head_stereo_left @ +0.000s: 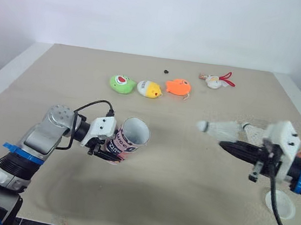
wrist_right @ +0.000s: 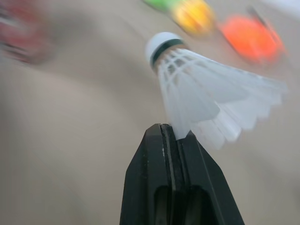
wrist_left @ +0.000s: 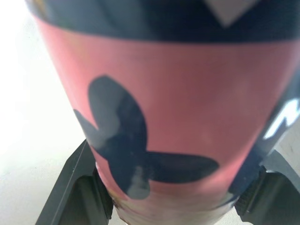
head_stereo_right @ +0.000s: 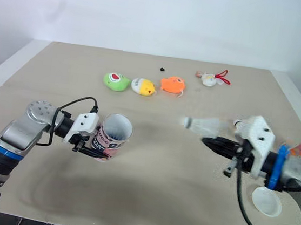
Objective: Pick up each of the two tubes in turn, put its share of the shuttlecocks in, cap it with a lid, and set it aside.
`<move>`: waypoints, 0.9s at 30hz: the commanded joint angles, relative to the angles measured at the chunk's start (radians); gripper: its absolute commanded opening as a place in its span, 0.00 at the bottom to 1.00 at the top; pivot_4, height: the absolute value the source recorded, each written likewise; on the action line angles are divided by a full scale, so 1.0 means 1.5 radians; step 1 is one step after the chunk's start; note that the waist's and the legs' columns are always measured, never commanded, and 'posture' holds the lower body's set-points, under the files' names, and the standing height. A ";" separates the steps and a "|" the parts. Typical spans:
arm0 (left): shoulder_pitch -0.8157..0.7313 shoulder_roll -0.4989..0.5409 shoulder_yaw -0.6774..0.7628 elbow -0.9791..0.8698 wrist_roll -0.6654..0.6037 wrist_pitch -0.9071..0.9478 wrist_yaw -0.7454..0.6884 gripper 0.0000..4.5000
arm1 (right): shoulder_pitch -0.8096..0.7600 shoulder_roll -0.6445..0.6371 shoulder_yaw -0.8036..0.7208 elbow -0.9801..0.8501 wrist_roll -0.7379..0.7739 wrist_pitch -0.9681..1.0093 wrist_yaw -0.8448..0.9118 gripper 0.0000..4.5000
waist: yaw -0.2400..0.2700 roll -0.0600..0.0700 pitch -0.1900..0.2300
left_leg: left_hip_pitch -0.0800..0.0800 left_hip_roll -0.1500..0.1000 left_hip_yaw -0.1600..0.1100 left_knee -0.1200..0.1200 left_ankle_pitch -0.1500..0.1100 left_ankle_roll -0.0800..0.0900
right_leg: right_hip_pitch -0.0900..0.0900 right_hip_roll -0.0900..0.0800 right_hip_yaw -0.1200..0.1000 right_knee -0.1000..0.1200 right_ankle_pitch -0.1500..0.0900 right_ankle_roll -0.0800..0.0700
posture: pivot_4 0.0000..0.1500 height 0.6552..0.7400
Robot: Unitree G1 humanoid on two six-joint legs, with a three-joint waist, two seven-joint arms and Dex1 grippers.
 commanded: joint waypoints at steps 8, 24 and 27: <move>-0.008 0.007 -0.054 0.019 0.016 0.015 -0.024 0.57 | -0.327 -0.007 0.283 -0.022 -0.073 -0.035 0.022 0.01 | 0.000 -0.001 0.000 | -0.003 -0.001 -0.002 0.000 -0.001 0.001 | 0.000 -0.005 -0.008 -0.006 0.002 -0.005 | 1.00 1.00; -0.042 -0.001 -0.050 0.048 0.008 0.003 -0.029 0.57 | -0.469 0.040 0.408 0.044 -0.199 -0.116 0.089 0.73 | -0.001 0.000 0.001 | -0.006 -0.001 -0.005 0.000 0.000 0.001 | 0.000 -0.005 -0.011 -0.005 0.004 -0.005 | 1.00 1.00; -0.047 -0.009 -0.049 0.051 0.003 0.001 -0.028 0.57 | -0.474 0.043 0.397 0.041 -0.193 -0.114 0.095 1.00 | 0.000 0.000 0.001 | -0.006 -0.001 -0.005 0.000 0.000 0.001 | 0.000 -0.005 -0.011 -0.005 0.005 -0.003 | 1.00 1.00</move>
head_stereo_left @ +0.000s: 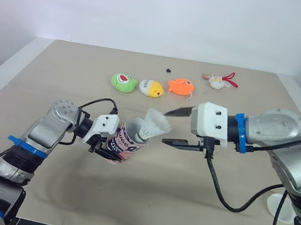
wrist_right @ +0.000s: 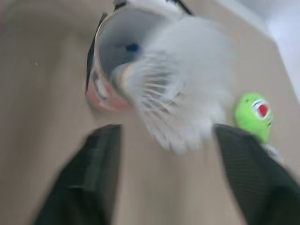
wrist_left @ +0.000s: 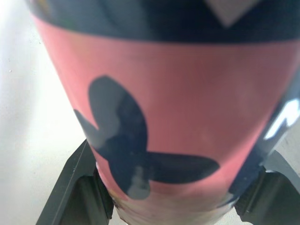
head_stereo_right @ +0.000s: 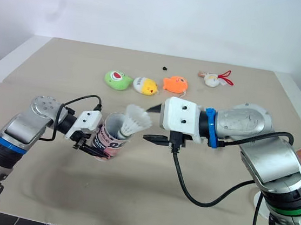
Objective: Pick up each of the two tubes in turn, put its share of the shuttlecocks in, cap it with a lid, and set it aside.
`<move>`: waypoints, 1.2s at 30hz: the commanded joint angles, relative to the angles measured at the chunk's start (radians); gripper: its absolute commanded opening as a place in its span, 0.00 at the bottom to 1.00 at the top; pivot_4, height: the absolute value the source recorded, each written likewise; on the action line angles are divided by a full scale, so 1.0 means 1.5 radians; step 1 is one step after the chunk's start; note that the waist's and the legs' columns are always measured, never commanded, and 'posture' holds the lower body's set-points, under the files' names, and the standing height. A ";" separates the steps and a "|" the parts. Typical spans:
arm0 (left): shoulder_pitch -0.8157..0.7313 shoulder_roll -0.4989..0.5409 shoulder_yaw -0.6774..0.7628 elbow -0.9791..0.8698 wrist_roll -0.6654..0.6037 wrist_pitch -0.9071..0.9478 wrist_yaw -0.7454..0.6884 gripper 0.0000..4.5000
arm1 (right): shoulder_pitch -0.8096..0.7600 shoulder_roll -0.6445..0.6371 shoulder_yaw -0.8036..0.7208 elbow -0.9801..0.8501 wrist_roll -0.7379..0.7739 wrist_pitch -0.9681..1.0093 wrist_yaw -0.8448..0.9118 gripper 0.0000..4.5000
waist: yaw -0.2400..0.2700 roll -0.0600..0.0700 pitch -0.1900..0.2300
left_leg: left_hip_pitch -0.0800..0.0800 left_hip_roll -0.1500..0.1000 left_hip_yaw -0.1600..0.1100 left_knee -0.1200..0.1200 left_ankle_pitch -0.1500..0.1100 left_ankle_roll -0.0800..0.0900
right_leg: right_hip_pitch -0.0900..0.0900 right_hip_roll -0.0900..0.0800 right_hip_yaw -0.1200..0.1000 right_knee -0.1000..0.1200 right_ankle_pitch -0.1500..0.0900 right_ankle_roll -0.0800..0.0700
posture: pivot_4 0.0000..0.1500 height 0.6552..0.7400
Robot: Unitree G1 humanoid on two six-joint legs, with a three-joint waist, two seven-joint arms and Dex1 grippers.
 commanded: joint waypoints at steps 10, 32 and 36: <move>-0.013 -0.033 -0.029 0.025 0.006 0.001 0.004 0.57 | 0.123 -0.033 -0.249 -0.016 0.166 0.133 -0.014 1.00 | 0.008 -0.001 0.000 | -0.001 -0.002 -0.004 0.001 0.000 0.000 | 0.001 -0.002 -0.004 -0.001 0.000 0.000 | 1.00 1.00; 0.006 -0.017 -0.036 0.002 0.011 0.008 0.013 0.57 | 0.461 0.150 -0.451 0.280 -0.059 -0.041 -0.315 1.00 | 0.005 0.006 -0.001 | -0.004 -0.004 -0.005 0.000 0.004 0.001 | 0.002 0.000 -0.002 -0.001 0.002 0.003 | 1.00 1.00; 0.010 -0.016 -0.034 -0.002 0.009 0.008 0.016 0.57 | 0.429 0.152 -0.433 0.337 -0.071 -0.065 -0.321 1.00 | 0.003 0.006 -0.001 | -0.003 -0.004 -0.005 0.000 0.004 0.001 | 0.001 0.000 -0.001 -0.001 0.002 0.004 | 1.00 1.00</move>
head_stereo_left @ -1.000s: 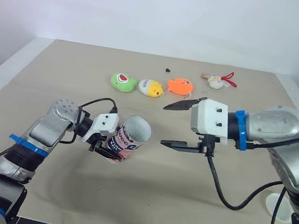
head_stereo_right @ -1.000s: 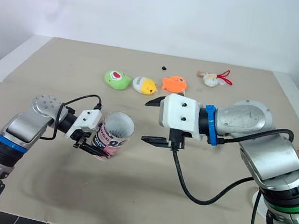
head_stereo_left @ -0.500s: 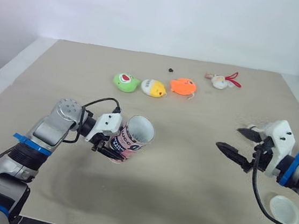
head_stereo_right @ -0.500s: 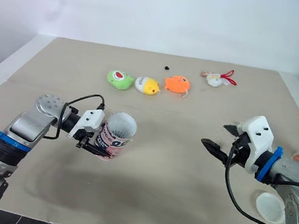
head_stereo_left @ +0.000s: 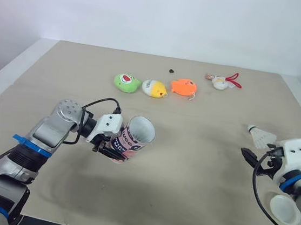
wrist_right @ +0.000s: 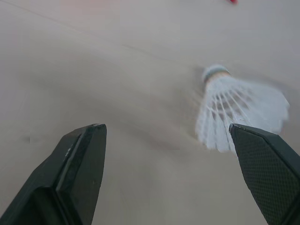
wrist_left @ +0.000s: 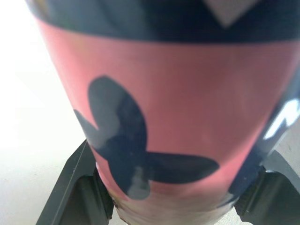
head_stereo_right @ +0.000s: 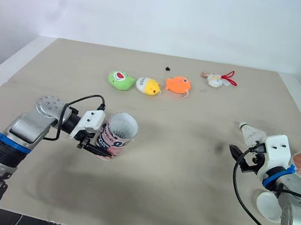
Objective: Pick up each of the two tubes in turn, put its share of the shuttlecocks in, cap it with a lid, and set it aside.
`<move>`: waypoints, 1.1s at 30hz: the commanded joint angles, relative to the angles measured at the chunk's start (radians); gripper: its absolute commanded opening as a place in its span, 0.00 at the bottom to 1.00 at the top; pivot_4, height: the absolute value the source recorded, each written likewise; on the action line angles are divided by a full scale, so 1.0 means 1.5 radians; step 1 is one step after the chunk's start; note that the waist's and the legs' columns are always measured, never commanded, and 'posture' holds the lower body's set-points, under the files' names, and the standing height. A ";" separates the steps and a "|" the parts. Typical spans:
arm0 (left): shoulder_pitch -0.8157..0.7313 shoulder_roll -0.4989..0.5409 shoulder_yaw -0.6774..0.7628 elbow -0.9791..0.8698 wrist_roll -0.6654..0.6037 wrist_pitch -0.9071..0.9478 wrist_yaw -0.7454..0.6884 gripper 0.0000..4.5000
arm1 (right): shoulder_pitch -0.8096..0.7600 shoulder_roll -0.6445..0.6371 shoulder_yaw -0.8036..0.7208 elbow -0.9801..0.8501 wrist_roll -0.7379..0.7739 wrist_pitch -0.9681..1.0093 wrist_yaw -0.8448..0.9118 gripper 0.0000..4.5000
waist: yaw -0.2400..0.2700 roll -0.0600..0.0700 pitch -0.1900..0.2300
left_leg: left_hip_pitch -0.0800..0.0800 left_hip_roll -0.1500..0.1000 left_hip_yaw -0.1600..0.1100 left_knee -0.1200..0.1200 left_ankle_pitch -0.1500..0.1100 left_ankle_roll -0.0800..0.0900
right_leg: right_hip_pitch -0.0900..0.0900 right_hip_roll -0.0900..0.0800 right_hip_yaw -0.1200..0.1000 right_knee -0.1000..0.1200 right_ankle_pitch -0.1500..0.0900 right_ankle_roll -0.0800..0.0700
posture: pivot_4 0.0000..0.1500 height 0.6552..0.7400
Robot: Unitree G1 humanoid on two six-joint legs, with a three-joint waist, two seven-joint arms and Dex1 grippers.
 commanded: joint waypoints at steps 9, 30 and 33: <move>0.024 -0.001 -0.019 -0.019 0.002 0.012 0.013 0.57 | -0.128 0.006 0.051 0.192 -0.041 -0.090 -0.034 1.00 | -0.004 0.000 0.000 | 0.000 0.000 0.000 0.000 0.001 0.000 | 0.000 0.001 0.001 0.000 0.001 0.000 | 1.00 1.00; 0.041 0.011 -0.011 -0.051 -0.006 0.040 0.028 0.57 | -0.204 0.005 0.098 0.255 -0.050 -0.174 -0.005 0.01 | -0.005 0.000 0.000 | 0.000 0.000 0.001 0.000 0.001 0.000 | 0.000 0.001 0.002 0.000 0.001 0.000 | 1.00 1.00; 0.040 0.011 -0.012 -0.050 -0.006 0.040 0.026 0.57 | -0.187 -0.010 0.093 0.131 -0.012 -0.138 0.034 0.01 | -0.006 0.001 0.000 | 0.000 0.000 0.001 0.000 0.001 0.000 | 0.000 0.001 0.002 0.001 0.001 0.000 | 1.00 1.00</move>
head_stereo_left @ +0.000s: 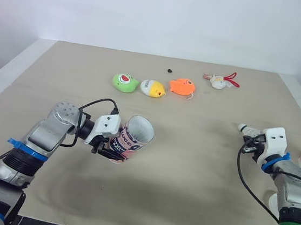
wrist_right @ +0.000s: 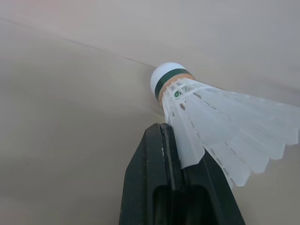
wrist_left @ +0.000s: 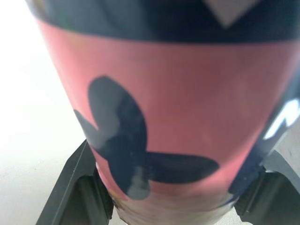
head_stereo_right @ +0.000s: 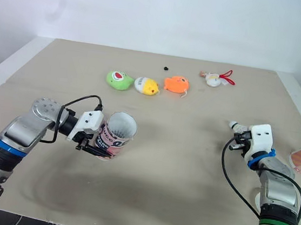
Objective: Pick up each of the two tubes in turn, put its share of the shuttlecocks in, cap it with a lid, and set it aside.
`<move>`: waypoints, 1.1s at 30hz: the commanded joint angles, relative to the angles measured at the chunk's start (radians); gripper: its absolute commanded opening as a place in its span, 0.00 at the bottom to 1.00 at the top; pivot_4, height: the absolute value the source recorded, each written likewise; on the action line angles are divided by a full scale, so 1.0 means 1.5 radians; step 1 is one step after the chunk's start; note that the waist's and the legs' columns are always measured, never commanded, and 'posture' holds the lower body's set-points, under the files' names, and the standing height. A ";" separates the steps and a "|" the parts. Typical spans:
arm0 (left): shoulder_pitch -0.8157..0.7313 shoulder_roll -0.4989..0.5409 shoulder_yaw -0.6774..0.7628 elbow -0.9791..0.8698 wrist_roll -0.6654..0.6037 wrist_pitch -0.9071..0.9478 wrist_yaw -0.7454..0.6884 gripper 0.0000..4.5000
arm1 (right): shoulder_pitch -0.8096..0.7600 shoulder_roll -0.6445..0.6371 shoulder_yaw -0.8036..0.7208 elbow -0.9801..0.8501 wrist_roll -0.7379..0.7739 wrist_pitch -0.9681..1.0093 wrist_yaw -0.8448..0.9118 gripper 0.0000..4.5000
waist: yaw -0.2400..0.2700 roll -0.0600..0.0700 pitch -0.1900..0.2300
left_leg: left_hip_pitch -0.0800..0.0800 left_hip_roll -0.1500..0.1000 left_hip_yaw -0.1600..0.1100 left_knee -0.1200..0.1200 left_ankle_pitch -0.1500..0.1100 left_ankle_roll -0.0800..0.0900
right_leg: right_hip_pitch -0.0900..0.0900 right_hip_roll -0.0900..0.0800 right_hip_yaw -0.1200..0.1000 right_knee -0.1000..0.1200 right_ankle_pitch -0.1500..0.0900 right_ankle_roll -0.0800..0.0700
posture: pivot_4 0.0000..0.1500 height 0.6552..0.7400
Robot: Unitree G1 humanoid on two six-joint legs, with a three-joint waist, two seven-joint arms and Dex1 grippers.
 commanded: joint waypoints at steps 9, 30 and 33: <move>0.005 -0.009 -0.033 0.008 0.003 -0.002 -0.008 0.57 | 0.002 -0.225 0.057 -0.583 0.215 0.208 0.238 0.01 | 0.001 0.000 0.000 | 0.000 0.001 -0.002 0.000 0.000 0.000 | 0.000 0.000 -0.002 0.001 -0.001 -0.001 | 1.00 1.00; -0.011 -0.024 -0.037 0.032 0.010 -0.015 -0.013 0.57 | -0.336 -0.182 0.352 -0.580 0.091 0.133 0.400 0.01 | 0.004 -0.002 0.001 | -0.002 -0.001 -0.002 0.001 0.000 0.000 | -0.001 -0.004 -0.006 0.000 0.000 -0.002 | 1.00 1.00; -0.012 -0.025 -0.036 0.033 0.011 -0.015 -0.014 0.57 | -0.348 -0.166 0.377 -0.554 0.058 0.110 0.415 0.01 | 0.003 -0.002 0.001 | -0.001 -0.001 -0.002 0.001 0.000 0.000 | -0.001 -0.004 -0.007 0.000 0.000 -0.002 | 1.00 1.00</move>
